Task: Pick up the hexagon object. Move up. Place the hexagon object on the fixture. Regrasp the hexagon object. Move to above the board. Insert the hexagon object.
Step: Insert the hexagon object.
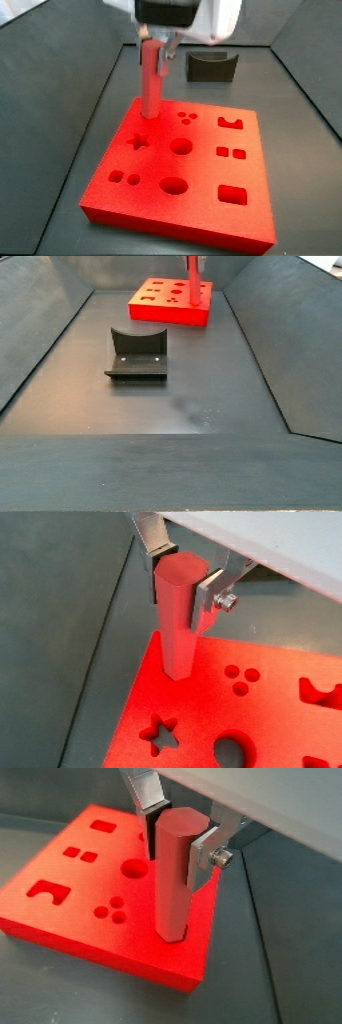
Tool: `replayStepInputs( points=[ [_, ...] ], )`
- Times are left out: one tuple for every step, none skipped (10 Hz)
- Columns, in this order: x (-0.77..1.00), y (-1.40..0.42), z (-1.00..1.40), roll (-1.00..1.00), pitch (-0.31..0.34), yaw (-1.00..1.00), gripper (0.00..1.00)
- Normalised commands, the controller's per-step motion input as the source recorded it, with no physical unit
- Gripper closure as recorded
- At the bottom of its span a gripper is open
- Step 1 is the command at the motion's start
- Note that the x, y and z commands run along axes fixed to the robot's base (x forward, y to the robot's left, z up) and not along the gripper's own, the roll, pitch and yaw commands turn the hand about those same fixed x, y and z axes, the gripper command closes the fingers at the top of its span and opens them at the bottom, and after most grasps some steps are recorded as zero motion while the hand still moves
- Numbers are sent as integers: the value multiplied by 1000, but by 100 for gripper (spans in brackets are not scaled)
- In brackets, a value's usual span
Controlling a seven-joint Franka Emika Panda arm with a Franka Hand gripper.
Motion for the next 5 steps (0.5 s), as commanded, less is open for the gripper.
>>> replayStepInputs(
  points=[
    [106,0,-483,0,61,0,100],
    [80,14,-374,0,27,0,100],
    [0,49,-160,0,0,0,100],
    [0,74,-91,-84,-91,-3,100],
    [0,0,0,0,0,0,100]
  ],
)
